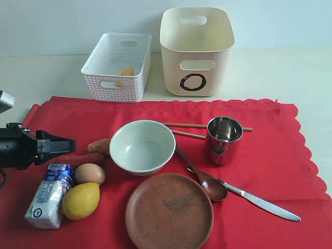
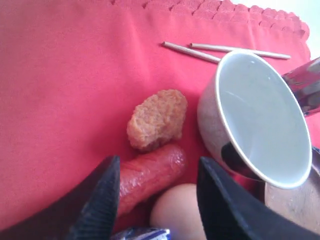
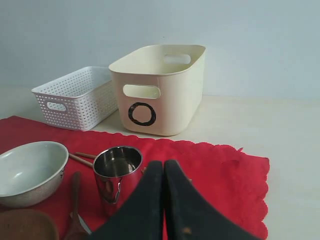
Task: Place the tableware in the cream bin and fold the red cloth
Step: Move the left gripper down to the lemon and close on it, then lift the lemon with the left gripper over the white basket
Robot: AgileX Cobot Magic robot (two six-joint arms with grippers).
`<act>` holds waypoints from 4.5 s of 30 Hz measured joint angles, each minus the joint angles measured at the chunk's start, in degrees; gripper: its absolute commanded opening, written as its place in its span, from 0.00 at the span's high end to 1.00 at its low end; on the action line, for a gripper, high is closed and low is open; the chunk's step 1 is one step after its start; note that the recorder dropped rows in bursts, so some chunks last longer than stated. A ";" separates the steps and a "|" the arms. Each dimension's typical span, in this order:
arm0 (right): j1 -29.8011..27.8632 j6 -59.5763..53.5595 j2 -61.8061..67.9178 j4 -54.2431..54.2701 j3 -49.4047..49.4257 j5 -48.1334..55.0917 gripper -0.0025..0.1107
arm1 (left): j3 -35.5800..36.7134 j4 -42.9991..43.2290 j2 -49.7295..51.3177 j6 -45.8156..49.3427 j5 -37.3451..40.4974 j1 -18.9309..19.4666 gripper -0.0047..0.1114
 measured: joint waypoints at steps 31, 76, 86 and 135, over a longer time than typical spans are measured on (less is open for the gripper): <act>0.00 0.00 0.00 0.00 0.00 0.00 0.98 | 7.19 18.76 -40.09 -31.73 41.35 -34.73 0.41; 0.00 0.00 0.00 0.00 0.00 0.00 0.98 | 4.97 16.71 -12.40 -12.01 32.74 -34.73 0.96; 0.00 0.00 0.00 0.00 0.00 0.00 0.98 | 5.23 16.35 -15.08 -12.01 26.53 -34.73 0.96; 0.00 0.00 0.00 0.00 0.00 0.00 0.98 | -54.16 18.50 23.54 -7.93 64.41 -29.39 0.61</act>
